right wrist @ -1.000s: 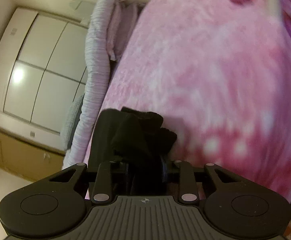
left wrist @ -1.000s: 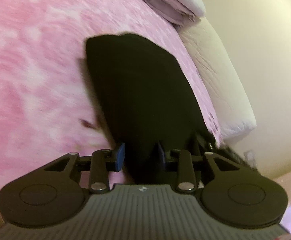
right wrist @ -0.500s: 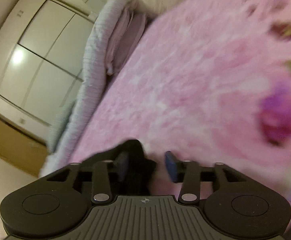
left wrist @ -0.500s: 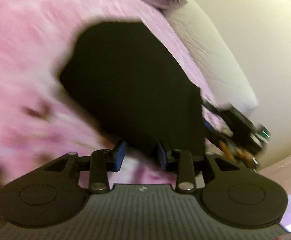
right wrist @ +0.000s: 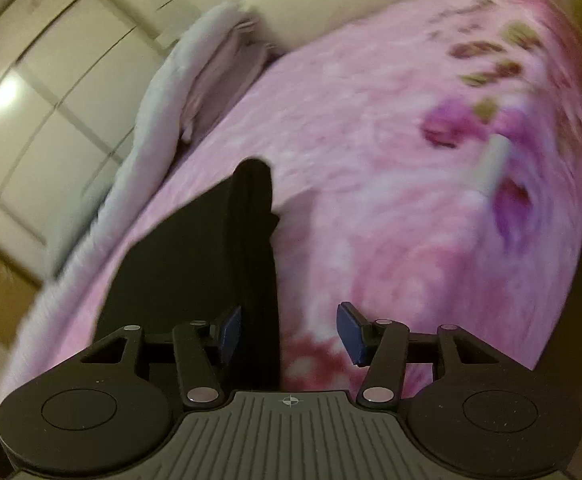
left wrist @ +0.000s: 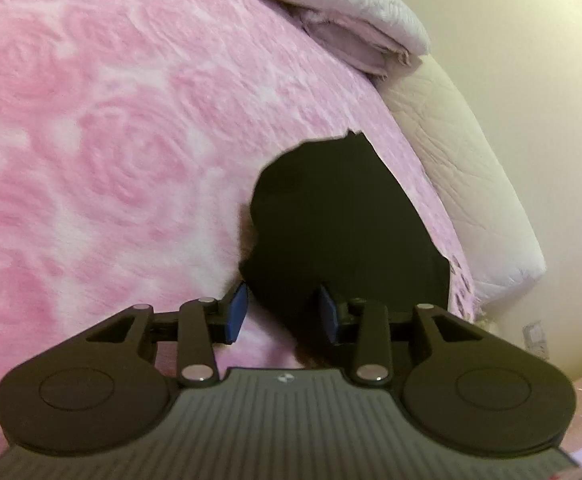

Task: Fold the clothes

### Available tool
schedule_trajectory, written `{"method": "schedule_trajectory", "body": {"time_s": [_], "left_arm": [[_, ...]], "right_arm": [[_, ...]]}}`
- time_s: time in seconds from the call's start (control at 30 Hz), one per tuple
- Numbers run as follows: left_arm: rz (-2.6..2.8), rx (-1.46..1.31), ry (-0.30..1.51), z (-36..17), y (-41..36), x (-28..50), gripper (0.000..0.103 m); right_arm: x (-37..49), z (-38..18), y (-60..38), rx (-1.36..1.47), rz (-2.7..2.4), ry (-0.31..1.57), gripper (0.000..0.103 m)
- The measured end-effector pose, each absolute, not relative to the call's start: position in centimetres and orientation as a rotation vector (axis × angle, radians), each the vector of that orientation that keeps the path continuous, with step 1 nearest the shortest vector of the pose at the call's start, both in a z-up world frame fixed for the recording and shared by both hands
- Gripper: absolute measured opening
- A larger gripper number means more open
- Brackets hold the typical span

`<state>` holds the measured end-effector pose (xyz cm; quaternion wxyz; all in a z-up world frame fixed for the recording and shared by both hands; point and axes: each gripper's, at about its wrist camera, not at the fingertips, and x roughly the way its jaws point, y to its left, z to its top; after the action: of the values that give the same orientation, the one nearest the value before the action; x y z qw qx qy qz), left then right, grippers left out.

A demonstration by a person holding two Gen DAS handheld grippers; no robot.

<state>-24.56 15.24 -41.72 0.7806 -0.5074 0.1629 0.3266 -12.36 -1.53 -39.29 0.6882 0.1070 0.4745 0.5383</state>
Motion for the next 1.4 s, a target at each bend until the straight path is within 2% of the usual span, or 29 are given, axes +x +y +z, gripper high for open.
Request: {"method": "schedule_trajectory", "body": {"time_s": [0.07,0.13,0.17,0.3,0.43,0.5,0.53,0.57,0.63,0.73,0.83,0.87,0.9,1.07,1.2,1.27,1.33,1.4], "left_arm": [[0.696,-1.154,0.313,-42.0,15.1,-25.4,0.034],[0.681,-1.210,0.273,-42.5,15.2,-25.7,0.036],[0.677,-1.234,0.258,-42.7,15.2,-25.7,0.037],[0.682,-1.272,0.275,-43.4,15.3,-25.3,0.039],[0.689,-1.287,0.251,-43.8,15.7,-24.9,0.039],[0.680,-1.263,0.242,-43.7,15.9,-24.7,0.035],[0.672,-1.242,0.241,-43.6,15.9,-24.5,0.033],[0.666,-1.214,0.253,-43.4,15.8,-24.3,0.029],[0.633,-1.163,0.279,-42.9,15.4,-23.8,0.021],[0.598,-1.123,0.308,-42.7,14.3,-22.5,0.019],[0.639,-1.089,0.317,-43.0,13.2,-22.1,0.023],[0.656,-1.096,0.316,-43.3,13.0,-22.4,0.027],[0.668,-1.120,0.304,-43.6,12.9,-22.9,0.027],[0.845,-1.038,0.271,-41.9,13.4,-26.2,0.025],[0.749,-1.226,0.196,-42.7,16.1,-26.7,0.035],[0.693,-1.328,0.166,-43.4,17.5,-26.3,0.037],[0.662,-1.340,0.183,-44.3,18.1,-25.0,0.037],[0.630,-1.329,0.197,-45.1,18.4,-23.7,0.028]], "right_arm": [[-12.5,-38.7,-3.3,0.362,1.163,1.087,0.053],[-13.0,-39.2,-5.2,0.588,1.191,1.197,0.054],[-13.5,-39.6,-5.8,0.659,1.186,1.270,0.060],[-14.3,-40.8,-4.9,0.682,1.148,1.320,0.076],[-15.0,-41.9,-3.7,0.682,1.111,1.343,0.077],[-15.3,-42.4,-3.2,0.683,1.092,1.354,0.076],[-15.5,-42.7,-2.9,0.683,1.083,1.360,0.055],[-15.7,-43.0,-2.6,0.683,1.074,1.365,0.029],[-14.9,-42.8,-2.0,0.656,1.085,1.359,0.025],[-13.8,-41.2,-1.7,0.542,1.120,1.219,0.023],[-12.5,-41.7,-1.5,0.510,1.125,1.254,0.024],[-12.5,-42.0,-1.8,0.521,1.128,1.276,0.027],[-12.5,-42.0,-2.0,0.507,1.132,1.276,0.029],[-12.7,-39.8,-3.0,0.345,1.149,1.126,0.030],[-13.8,-37.0,-1.8,0.209,1.175,0.953,0.030],[-14.3,-36.6,-1.0,0.151,1.203,0.889,0.030],[-14.5,-37.1,0.1,0.096,1.250,0.882,0.030],[-14.3,-38.1,1.3,0.041,1.307,0.894,0.030]]}}
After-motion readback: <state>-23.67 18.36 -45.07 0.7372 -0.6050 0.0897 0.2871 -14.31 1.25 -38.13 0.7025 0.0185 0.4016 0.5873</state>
